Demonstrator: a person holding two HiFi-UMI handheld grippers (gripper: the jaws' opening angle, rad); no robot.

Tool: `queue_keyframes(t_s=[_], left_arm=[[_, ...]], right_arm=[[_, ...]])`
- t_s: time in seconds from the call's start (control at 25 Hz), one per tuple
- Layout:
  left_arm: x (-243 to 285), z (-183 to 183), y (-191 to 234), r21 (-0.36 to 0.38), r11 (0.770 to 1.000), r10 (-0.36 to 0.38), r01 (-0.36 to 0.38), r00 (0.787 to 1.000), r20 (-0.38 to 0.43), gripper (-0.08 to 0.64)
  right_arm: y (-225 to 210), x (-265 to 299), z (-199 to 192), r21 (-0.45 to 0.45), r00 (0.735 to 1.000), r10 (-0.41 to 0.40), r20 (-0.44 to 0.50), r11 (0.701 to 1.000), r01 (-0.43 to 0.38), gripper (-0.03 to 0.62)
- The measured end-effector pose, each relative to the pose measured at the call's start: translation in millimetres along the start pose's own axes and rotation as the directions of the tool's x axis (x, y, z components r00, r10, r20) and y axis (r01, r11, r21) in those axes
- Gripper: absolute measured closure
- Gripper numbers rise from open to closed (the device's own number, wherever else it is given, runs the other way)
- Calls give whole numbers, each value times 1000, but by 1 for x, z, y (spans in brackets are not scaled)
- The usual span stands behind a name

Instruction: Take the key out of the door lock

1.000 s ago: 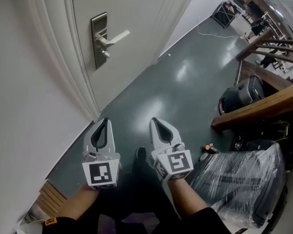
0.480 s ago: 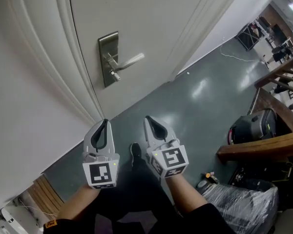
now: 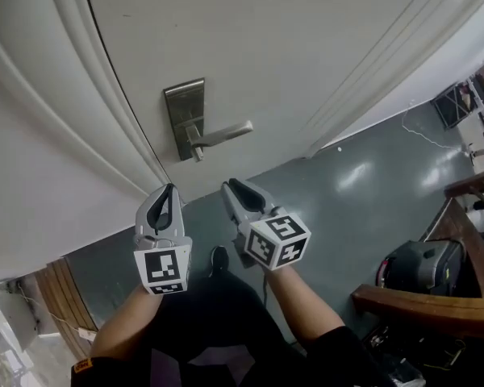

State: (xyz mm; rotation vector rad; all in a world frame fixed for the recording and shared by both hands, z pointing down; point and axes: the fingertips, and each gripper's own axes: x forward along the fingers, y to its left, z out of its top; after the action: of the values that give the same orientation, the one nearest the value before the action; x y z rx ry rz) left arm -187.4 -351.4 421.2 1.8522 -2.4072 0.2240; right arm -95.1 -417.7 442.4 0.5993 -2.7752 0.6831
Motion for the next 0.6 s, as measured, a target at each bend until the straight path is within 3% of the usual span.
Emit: queue_keyframes(t_s=[0.16,0.32,0.44,0.6], left_arm=[[18,-6,7,2,998,67,-67,997,-33,541],[32,-13,15,-7,993,120,-121,991,-63,541],[38,-17,20,-7,988,155,-156,985,-81,540],[43,-25,26,-2,981,193,-194,975,-108,532]], right_arm=[[-12,30,2,124,992,114,-48,986,-107,525],[-20,58,0,264,973,216,-78,946,-188,511],[-22,74,-6,375,951,294,-95,896,-240,503],[-14,90,-11,524,910,405,-87,796,-304,492]])
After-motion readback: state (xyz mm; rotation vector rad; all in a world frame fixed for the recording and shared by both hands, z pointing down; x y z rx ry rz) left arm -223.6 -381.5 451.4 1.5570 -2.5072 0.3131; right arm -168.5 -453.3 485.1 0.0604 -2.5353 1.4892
